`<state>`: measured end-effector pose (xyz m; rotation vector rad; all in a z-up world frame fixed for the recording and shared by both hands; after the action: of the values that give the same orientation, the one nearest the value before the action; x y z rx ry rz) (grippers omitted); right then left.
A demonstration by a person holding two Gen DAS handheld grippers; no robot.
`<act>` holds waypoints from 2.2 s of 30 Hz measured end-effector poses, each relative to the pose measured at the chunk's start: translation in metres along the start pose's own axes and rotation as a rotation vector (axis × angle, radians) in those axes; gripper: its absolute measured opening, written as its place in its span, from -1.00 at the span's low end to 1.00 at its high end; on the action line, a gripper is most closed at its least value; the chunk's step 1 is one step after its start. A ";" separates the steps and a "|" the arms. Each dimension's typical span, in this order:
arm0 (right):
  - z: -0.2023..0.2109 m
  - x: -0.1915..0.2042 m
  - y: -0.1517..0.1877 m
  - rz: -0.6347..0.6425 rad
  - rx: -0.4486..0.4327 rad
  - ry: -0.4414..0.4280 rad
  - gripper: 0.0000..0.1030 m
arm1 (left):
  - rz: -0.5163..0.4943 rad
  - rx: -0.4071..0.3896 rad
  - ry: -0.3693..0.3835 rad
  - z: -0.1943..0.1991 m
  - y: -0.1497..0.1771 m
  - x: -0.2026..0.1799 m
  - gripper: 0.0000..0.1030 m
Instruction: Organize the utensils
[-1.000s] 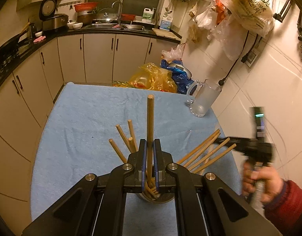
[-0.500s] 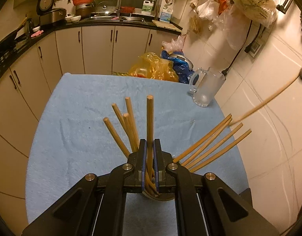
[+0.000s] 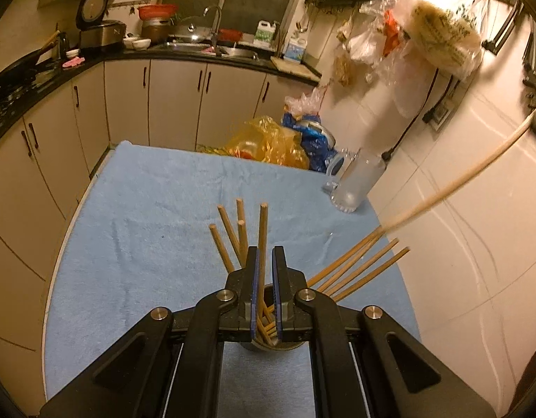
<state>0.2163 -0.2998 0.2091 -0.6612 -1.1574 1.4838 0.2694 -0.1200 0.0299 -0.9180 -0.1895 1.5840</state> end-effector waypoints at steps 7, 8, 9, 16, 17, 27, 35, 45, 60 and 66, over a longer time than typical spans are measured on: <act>-0.052 0.013 0.059 0.050 0.150 -0.006 -0.88 | 0.017 -0.041 -0.006 0.032 0.005 0.013 -0.88; -0.059 0.015 0.068 0.053 0.170 -0.010 -0.88 | 0.024 -0.042 -0.007 0.035 0.008 0.016 -0.88; -0.066 0.014 0.076 0.065 0.181 -0.005 -0.88 | 0.028 -0.041 -0.013 0.038 0.011 0.020 -0.88; -0.108 0.020 0.137 0.138 0.306 0.028 -0.88 | 0.054 -0.032 -0.051 0.050 0.039 0.046 -0.88; -0.112 0.020 0.144 0.137 0.323 0.030 -0.88 | 0.055 -0.031 -0.057 0.051 0.043 0.048 -0.88; -0.121 0.022 0.178 0.158 0.402 0.048 -0.85 | 0.033 -0.045 -0.107 0.069 0.072 0.058 -0.32; -0.046 0.029 0.146 0.131 0.302 0.093 -0.26 | -0.024 -0.078 -0.174 0.091 0.079 0.052 0.04; 0.044 0.068 0.182 0.188 0.309 0.182 0.30 | -0.133 -0.103 -0.241 0.131 0.102 0.046 0.71; 0.059 0.091 0.194 0.228 0.330 0.231 0.37 | -0.150 -0.108 -0.291 0.147 0.108 0.060 0.78; 0.049 0.100 0.193 0.243 0.338 0.204 0.37 | -0.138 -0.123 -0.320 0.153 0.106 0.072 0.78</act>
<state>0.0693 -0.2078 0.0689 -0.7159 -0.6665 1.7219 0.0933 -0.0264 0.0375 -0.7232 -0.5687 1.5957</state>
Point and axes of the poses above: each gripper's, at about its wrist camera, not at the fingertips, and z roughly against the way its jaws point, x to its left, y to its underside, the point moved 7 cm from there along -z, roughly the way its jaws point, and after that the axes turned 14 degrees about z, right-handed, at the moved point
